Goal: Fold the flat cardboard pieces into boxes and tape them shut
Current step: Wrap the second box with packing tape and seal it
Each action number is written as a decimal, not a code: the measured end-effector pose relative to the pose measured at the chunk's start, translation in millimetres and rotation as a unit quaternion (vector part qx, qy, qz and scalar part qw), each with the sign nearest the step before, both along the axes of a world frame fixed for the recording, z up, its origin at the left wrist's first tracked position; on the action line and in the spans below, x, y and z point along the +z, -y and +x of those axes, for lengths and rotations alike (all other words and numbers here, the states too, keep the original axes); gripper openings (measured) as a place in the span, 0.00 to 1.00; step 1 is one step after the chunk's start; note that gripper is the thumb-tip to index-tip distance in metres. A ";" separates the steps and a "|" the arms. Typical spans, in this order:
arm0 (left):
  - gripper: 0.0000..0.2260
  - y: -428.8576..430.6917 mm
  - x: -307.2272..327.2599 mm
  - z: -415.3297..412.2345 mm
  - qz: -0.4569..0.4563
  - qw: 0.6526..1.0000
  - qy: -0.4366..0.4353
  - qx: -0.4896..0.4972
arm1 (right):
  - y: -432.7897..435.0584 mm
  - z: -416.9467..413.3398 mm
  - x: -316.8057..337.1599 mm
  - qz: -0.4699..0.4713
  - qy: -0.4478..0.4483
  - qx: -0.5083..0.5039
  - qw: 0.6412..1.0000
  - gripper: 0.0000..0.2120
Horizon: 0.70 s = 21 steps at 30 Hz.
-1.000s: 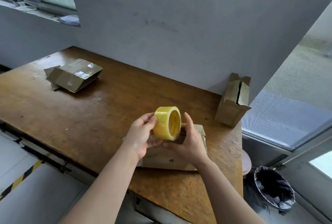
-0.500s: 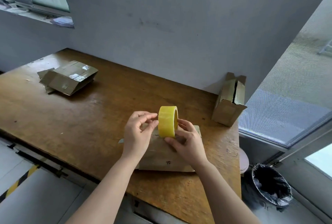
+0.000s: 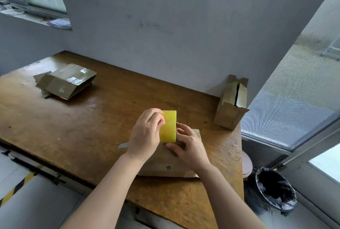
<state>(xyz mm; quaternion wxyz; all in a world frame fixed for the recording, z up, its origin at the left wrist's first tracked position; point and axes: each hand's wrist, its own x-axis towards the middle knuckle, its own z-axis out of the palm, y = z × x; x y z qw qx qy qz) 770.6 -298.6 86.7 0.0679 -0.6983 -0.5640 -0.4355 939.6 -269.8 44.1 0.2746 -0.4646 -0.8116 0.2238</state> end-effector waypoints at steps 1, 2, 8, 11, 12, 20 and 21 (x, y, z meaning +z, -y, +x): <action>0.06 0.5 0.1 0.2 0.011 1.000 -0.020 0.000 | -0.1 0.6 0.6 -0.002 0.003 0.007 1.000 0.14; 0.08 -0.3 0.1 -0.4 0.023 0.999 -0.044 0.006 | 0.2 1.1 1.0 -0.002 0.005 0.012 1.000 0.14; 0.06 -6.2 -1.9 2.5 -0.001 0.995 0.020 0.094 | 1.2 -1.2 5.5 -0.025 0.005 0.006 1.000 0.14; 0.05 -7.3 -4.6 4.5 -0.022 0.987 0.091 0.132 | -0.1 -3.9 7.3 -0.025 0.012 0.001 1.000 0.16; 0.05 -8.0 -4.9 5.0 -0.035 0.984 0.110 0.139 | 0.0 -4.0 6.8 -0.022 0.012 0.000 1.000 0.17; 0.08 -13.4 8.8 -3.1 -0.114 0.990 -0.002 0.088 | 5.0 -7.9 -3.7 -0.011 0.011 -0.007 1.000 0.11; 0.08 -14.0 10.8 -3.7 -0.110 0.990 -0.010 0.082 | 4.7 -8.3 -4.0 -0.010 0.011 -0.006 1.000 0.11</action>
